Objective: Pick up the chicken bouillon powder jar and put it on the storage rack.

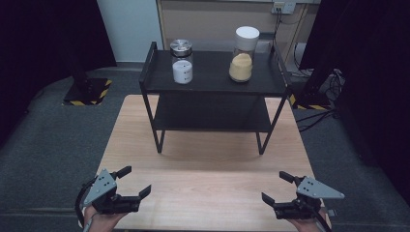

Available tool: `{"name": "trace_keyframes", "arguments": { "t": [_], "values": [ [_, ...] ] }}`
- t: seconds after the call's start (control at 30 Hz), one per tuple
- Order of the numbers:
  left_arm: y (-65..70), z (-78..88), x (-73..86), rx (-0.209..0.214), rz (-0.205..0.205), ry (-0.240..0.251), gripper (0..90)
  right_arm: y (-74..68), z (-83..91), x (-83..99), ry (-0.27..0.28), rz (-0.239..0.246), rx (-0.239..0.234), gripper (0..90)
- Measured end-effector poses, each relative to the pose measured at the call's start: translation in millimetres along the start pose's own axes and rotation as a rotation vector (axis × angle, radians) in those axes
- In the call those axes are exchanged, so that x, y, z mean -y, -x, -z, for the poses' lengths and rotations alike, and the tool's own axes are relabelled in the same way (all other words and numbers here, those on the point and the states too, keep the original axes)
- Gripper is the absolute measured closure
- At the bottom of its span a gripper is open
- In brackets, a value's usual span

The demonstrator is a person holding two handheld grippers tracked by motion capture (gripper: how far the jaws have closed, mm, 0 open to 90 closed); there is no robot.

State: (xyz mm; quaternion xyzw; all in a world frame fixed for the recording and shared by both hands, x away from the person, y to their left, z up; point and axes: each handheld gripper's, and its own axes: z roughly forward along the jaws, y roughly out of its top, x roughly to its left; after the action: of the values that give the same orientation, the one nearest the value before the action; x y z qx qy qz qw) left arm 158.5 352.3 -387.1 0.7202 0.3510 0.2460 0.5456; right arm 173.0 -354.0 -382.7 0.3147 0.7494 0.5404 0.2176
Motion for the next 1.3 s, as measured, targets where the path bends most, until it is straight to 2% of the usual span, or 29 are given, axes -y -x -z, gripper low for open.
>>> {"name": "trace_keyframes", "arguments": {
  "t": [0.3,0.43,0.7,0.93,1.3],
  "values": [
    [2.9,2.5,3.5,-0.034,0.026,0.036,4.9,-1.1,5.9,7.7,0.026,-0.066,0.042,2.9],
    [1.0,6.6,5.7,-0.052,0.033,0.055,4.7,-0.3,9.3,9.8,0.037,-0.061,0.053,2.9],
    [-1.9,10.5,7.9,-0.078,0.023,0.077,4.7,-0.6,17.7,12.8,0.046,-0.047,0.084,2.9],
    [-4.9,11.4,9.7,-0.077,0.033,0.085,4.8,-0.8,17.5,13.8,0.045,-0.046,0.091,3.2],
    [-4.5,10.4,9.8,-0.072,0.024,0.086,4.9,0.3,16.2,15.5,0.047,-0.049,0.082,3.4]
  ]
}}
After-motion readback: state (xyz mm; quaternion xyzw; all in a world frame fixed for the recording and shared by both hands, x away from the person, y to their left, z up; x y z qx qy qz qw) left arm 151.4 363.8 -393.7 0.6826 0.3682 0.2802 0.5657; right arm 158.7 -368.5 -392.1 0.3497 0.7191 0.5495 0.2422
